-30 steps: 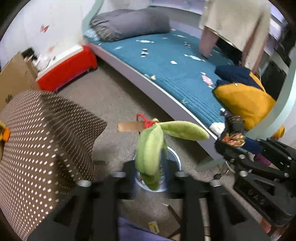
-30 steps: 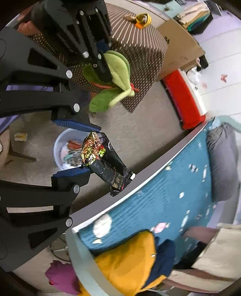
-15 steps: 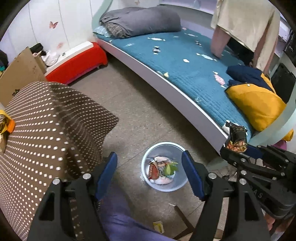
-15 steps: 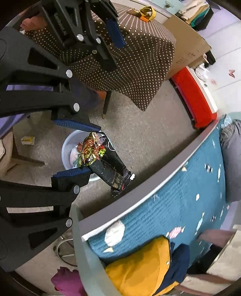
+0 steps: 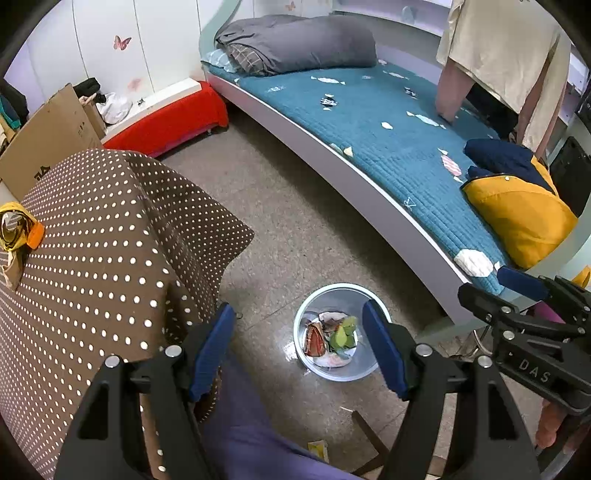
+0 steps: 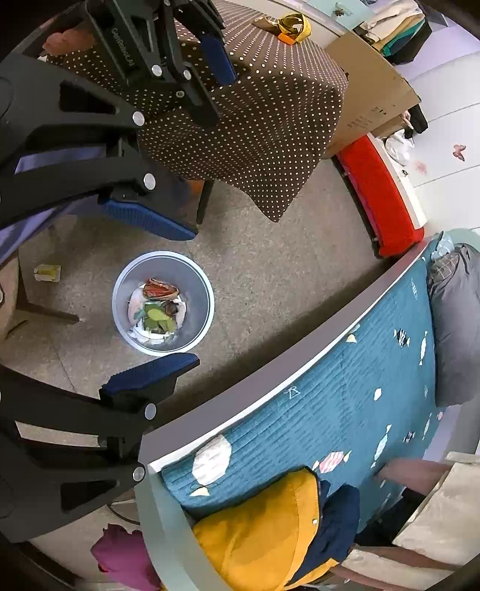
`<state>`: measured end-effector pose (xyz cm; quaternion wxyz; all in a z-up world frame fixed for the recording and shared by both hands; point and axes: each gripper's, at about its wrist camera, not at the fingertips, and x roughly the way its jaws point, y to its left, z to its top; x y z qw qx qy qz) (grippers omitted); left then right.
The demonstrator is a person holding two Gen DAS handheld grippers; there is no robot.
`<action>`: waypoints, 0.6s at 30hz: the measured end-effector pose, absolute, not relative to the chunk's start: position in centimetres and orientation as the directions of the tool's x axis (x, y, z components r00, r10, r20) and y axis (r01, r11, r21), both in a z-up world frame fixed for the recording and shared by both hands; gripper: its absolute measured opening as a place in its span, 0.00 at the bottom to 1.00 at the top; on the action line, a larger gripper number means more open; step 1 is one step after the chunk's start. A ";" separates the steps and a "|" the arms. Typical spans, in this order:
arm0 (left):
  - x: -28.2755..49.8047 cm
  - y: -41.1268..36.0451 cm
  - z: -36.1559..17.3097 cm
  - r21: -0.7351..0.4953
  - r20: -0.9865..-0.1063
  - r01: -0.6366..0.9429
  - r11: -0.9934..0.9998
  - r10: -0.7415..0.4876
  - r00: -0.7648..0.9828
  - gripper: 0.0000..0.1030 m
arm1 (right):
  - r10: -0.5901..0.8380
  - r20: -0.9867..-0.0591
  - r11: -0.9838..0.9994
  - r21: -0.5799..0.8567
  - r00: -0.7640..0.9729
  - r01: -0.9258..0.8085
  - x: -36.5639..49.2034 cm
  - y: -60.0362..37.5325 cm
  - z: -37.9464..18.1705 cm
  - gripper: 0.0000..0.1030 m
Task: Collect trash
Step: 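Move both open tools back to the table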
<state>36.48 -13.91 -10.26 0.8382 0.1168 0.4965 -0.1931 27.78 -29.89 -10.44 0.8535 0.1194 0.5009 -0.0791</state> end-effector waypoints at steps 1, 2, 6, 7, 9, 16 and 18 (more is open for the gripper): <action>36.4 -14.0 -10.2 0.008 -0.876 0.441 0.898 -0.206 0.436 0.68 | -0.016 -0.874 0.960 0.123 0.486 0.253 27.7 -29.9 -10.4 0.61; 36.3 -14.1 -10.1 0.010 -0.875 0.441 0.898 -0.205 0.439 0.68 | -0.018 -0.873 0.961 0.120 0.488 0.251 27.6 -29.8 -10.3 0.61; 36.0 -14.1 -9.8 0.010 -0.874 0.439 0.898 -0.206 0.441 0.68 | -0.022 -0.864 0.959 0.124 0.503 0.256 27.2 -29.8 -9.6 0.61; 35.9 -14.0 -9.6 0.014 -0.871 0.439 0.899 -0.204 0.446 0.68 | -0.031 -0.859 0.958 0.119 0.511 0.259 27.1 -29.7 -9.3 0.61; 35.8 -13.9 -9.1 0.018 -0.865 0.441 0.897 -0.208 0.457 0.68 | -0.041 -0.854 0.960 0.110 0.519 0.258 27.1 -29.5 -8.8 0.61; 35.5 -12.5 -6.8 0.027 -0.841 0.425 0.905 -0.210 0.499 0.68 | -0.043 -0.815 0.968 0.109 0.578 0.226 26.9 -28.2 -6.7 0.61; 35.4 -12.1 -6.2 0.031 -0.835 0.419 0.907 -0.208 0.510 0.68 | -0.033 -0.806 0.969 0.118 0.591 0.216 27.1 -27.8 -6.2 0.61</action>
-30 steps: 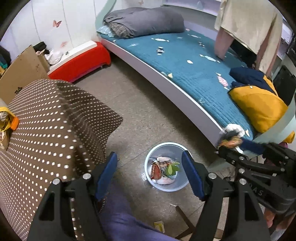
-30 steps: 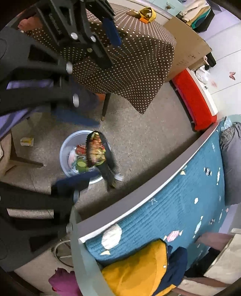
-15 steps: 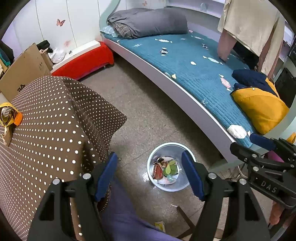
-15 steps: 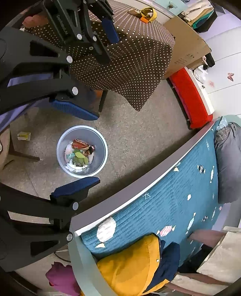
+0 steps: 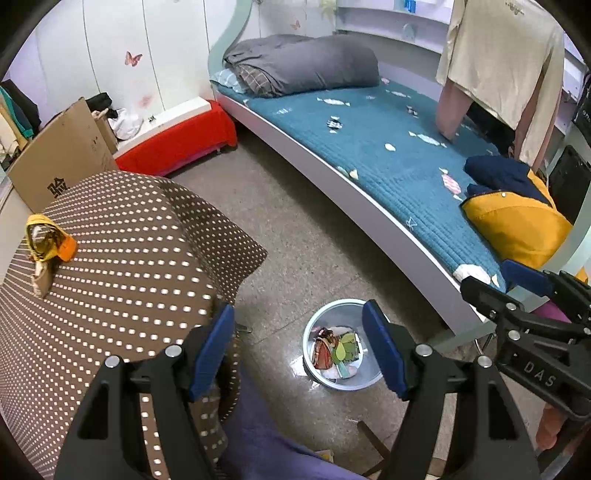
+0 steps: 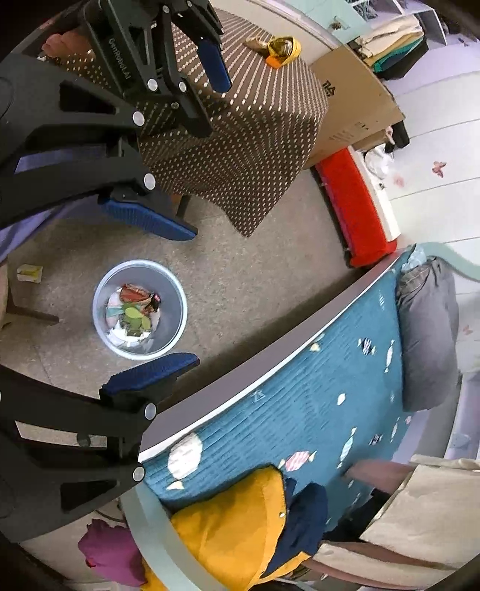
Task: Collect trash
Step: 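Move both open tools back to the table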
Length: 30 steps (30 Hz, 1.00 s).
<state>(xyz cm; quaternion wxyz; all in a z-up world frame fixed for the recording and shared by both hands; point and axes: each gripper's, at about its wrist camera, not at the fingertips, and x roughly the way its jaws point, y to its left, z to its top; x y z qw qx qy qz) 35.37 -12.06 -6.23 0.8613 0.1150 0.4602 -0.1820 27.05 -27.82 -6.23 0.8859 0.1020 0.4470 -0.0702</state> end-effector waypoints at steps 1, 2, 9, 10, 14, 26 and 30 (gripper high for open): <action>35.3 -11.9 -6.0 0.034 -0.831 0.415 0.909 -0.205 0.517 0.68 | -0.031 -0.803 0.970 0.119 0.595 0.212 27.1 -27.6 -6.0 0.61; 35.3 -11.5 -5.6 0.037 -0.826 0.408 0.912 -0.202 0.526 0.68 | -0.029 -0.798 0.971 0.120 0.601 0.205 27.2 -27.2 -5.7 0.61; 35.1 -8.6 -3.8 0.032 -0.807 0.361 0.932 -0.189 0.560 0.68 | 0.005 -0.775 0.982 0.123 0.632 0.143 28.1 -24.4 -4.1 0.61; 35.1 -8.2 -3.5 0.032 -0.805 0.354 0.935 -0.186 0.564 0.68 | 0.014 -0.770 0.983 0.128 0.638 0.133 28.3 -23.9 -3.8 0.61; 34.9 -6.0 -2.3 0.041 -0.790 0.320 0.947 -0.165 0.591 0.69 | 0.045 -0.756 0.987 0.135 0.653 0.089 29.0 -22.0 -2.9 0.61; 36.6 4.5 0.0 0.015 -0.760 0.123 0.992 -0.068 0.647 0.73 | 0.135 -0.735 0.990 0.133 0.664 -0.053 32.5 -14.8 -0.4 0.71; 37.0 7.9 0.3 0.008 -0.758 0.056 0.998 -0.031 0.652 0.73 | 0.162 -0.731 0.987 0.122 0.662 -0.106 34.0 -12.0 0.5 0.71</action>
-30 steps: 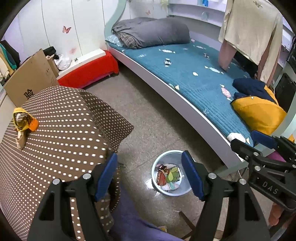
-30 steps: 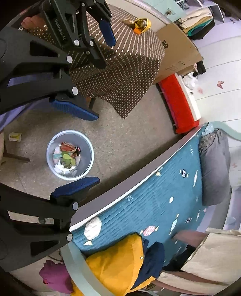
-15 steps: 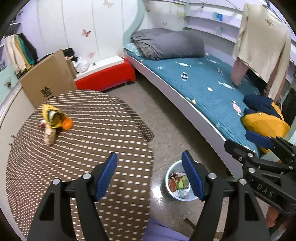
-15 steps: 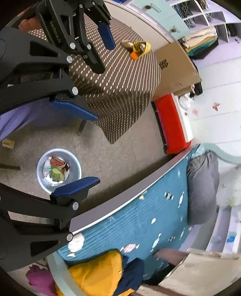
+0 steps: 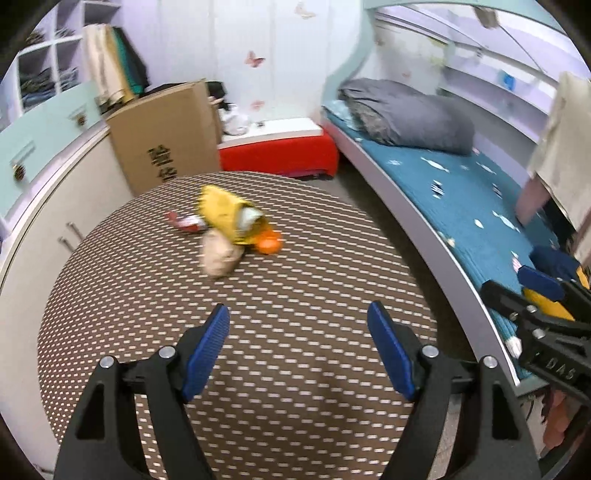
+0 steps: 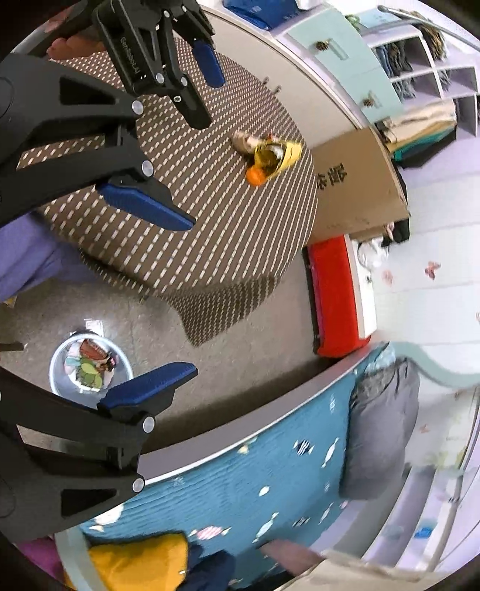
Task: Collect trash
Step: 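Move both open tools back to the table, then grasp the yellow printed paper tube with the right gripper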
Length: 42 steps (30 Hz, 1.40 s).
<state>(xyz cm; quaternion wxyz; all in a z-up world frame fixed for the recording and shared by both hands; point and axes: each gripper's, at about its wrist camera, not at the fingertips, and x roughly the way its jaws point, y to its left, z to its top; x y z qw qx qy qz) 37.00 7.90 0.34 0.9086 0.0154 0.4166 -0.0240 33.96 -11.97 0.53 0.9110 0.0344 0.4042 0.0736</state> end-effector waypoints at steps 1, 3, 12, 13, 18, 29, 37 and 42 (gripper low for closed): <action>37.1 8.7 0.4 0.004 -0.758 0.042 0.999 -0.024 0.652 0.73 | 0.169 -0.730 0.986 0.122 0.662 -0.117 34.2 -11.4 0.7 0.72; 37.3 10.6 0.6 -0.004 -0.756 0.010 1.000 -0.010 0.655 0.73 | 0.184 -0.728 0.982 0.115 0.660 -0.147 35.0 -9.8 1.3 0.73; 38.3 18.5 1.1 -0.030 -0.745 -0.123 0.992 0.060 0.664 0.77 | 0.246 -0.739 0.957 0.083 0.627 -0.277 38.9 -2.7 2.2 0.87; 38.4 19.4 1.1 -0.037 -0.745 -0.138 0.990 0.065 0.664 0.79 | 0.246 -0.745 0.954 0.074 0.621 -0.289 39.4 -1.8 2.1 0.88; 39.2 24.0 0.6 -0.070 -0.743 -0.213 0.975 0.091 0.663 0.86 | 0.273 -0.784 0.927 0.061 0.557 -0.369 43.2 2.5 0.6 0.92; 43.3 30.5 -3.1 -0.097 -0.811 -0.303 0.948 0.101 0.576 0.87 | 0.304 -0.846 0.876 0.067 0.439 -0.478 51.1 10.2 -3.6 0.91; 46.2 27.2 -4.1 -0.190 -0.823 -0.206 0.960 -0.041 0.567 0.89 | 0.315 -0.836 0.888 0.093 0.448 -0.451 52.2 8.8 -3.3 0.36; 48.3 22.3 -4.7 -0.187 -0.831 -0.098 0.978 -0.104 0.546 0.89 | 0.336 -0.790 0.902 0.112 0.513 -0.418 50.4 4.7 -0.4 0.37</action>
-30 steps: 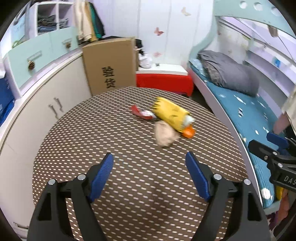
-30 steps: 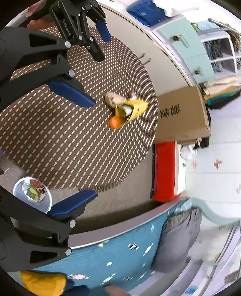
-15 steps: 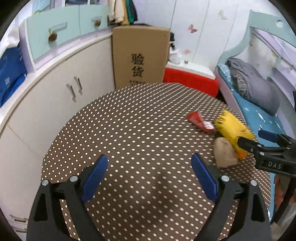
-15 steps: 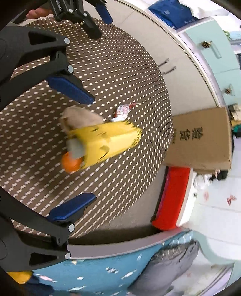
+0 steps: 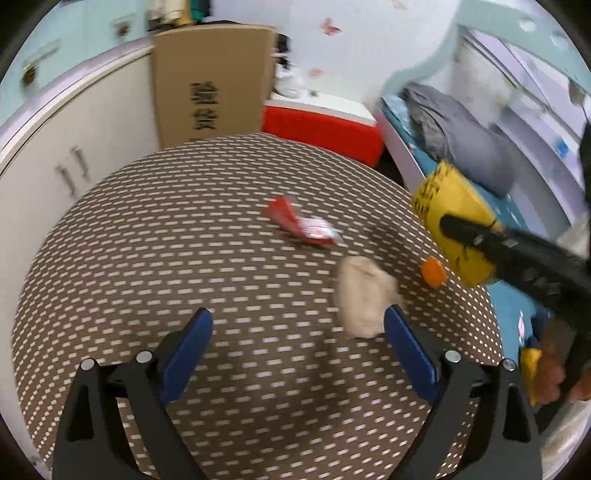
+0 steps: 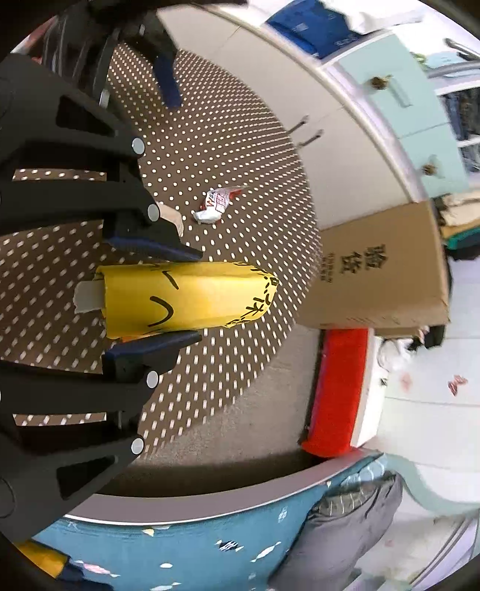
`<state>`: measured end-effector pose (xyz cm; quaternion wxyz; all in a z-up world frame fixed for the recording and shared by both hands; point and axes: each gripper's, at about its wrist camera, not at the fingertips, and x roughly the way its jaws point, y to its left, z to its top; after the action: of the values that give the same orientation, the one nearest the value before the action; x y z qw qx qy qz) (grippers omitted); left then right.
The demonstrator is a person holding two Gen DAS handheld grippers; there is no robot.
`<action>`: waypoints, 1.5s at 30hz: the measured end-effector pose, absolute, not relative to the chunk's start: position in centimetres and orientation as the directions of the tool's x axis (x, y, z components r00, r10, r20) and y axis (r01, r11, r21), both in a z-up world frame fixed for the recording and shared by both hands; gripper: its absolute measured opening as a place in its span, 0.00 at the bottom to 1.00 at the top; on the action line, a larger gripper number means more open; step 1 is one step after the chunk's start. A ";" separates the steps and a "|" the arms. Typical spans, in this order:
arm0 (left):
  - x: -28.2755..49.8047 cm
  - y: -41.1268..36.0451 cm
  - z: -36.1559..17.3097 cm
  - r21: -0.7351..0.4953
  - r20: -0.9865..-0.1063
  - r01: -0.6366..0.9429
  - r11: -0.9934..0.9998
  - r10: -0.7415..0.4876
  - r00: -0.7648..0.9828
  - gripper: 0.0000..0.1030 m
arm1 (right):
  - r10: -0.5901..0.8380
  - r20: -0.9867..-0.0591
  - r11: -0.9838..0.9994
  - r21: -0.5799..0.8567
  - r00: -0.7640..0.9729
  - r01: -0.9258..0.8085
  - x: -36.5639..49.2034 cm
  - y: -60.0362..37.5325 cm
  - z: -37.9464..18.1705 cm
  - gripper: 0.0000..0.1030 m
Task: Collect trash
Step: 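Grasp the yellow printed paper tube with the right gripper, then grasp the beige cloth with the left gripper while the right holds the yellow tube, then carry the beige cloth and yellow tube over the bin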
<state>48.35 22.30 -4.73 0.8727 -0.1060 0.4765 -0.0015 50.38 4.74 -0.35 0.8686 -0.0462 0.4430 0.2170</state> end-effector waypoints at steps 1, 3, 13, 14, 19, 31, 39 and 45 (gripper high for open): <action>48.8 21.4 -5.0 -0.178 -0.835 -0.084 0.980 -0.105 0.540 0.89 | 0.338 -0.783 0.903 0.112 0.523 -0.415 50.0 3.9 0.2 0.37; 49.9 19.9 -6.0 -0.156 -0.850 -0.069 0.985 -0.098 0.518 0.89 | 0.337 -0.777 0.905 0.113 0.532 -0.409 49.6 2.7 0.7 0.37; 50.1 16.3 -7.5 -0.052 -0.861 -0.034 0.998 -0.027 0.508 0.26 | 0.306 -0.805 0.917 0.106 0.509 -0.384 47.9 -1.0 -0.6 0.37; 49.7 16.0 -7.4 -0.048 -0.860 -0.034 0.998 -0.024 0.511 0.25 | 0.308 -0.806 0.917 0.110 0.505 -0.383 47.6 -1.3 -0.7 0.37; 47.7 14.5 -6.5 -0.044 -0.856 -0.033 0.998 -0.021 0.516 0.25 | 0.311 -0.812 0.918 0.121 0.495 -0.379 46.0 -2.5 -1.2 0.37; 43.1 8.8 -4.6 -0.048 -0.846 0.058 0.997 -0.072 0.529 0.25 | 0.314 -0.813 0.926 0.148 0.490 -0.348 41.6 -6.6 -1.5 0.39; 41.5 3.2 -4.0 -0.051 -0.839 0.148 0.988 -0.123 0.530 0.25 | 0.274 -0.818 0.949 0.144 0.505 -0.281 39.6 -10.9 -1.9 0.39; 41.1 -1.0 -4.0 -0.060 -0.841 0.220 0.974 -0.168 0.514 0.25 | 0.232 -0.824 0.967 0.140 0.517 -0.211 38.2 -14.6 -2.3 0.39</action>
<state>41.07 -1.02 -3.99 0.8698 0.0272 0.4799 -0.1116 38.22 -14.56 -2.27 0.8709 0.0109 0.4746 0.1270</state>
